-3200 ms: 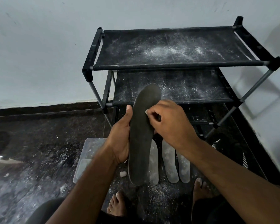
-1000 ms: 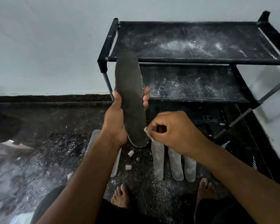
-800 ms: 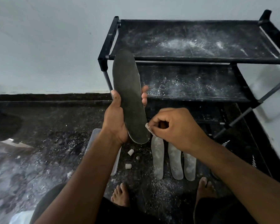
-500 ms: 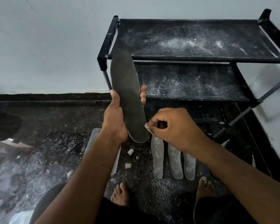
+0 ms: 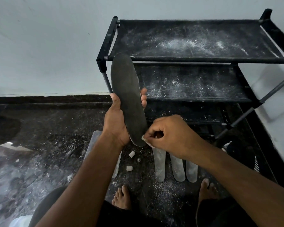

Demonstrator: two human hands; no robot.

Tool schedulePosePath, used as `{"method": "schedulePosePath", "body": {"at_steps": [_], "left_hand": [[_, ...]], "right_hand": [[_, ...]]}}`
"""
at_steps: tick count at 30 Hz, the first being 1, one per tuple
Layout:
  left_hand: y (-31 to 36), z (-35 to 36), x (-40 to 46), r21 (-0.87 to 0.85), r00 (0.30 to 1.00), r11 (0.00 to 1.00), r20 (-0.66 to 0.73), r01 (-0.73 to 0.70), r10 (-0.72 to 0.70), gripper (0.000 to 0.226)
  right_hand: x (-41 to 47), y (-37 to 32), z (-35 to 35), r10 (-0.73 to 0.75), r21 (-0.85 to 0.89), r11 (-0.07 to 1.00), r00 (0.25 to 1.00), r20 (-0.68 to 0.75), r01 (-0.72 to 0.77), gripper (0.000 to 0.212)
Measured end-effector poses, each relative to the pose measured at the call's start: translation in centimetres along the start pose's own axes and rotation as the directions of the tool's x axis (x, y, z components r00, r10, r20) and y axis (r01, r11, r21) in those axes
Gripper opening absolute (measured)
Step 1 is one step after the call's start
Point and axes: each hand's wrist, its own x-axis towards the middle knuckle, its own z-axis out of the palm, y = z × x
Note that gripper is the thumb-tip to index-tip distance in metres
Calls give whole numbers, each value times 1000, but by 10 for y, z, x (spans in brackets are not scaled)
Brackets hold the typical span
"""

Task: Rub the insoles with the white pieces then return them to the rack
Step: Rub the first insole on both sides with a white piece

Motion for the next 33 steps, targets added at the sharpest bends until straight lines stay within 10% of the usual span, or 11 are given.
{"method": "schedulePosePath", "body": {"at_steps": [33], "left_hand": [[-3, 1, 2, -42, 998, 997, -19, -61, 60, 79]], "right_hand": [[-1, -1, 1, 78, 11, 997, 996, -32, -78, 3]]}}
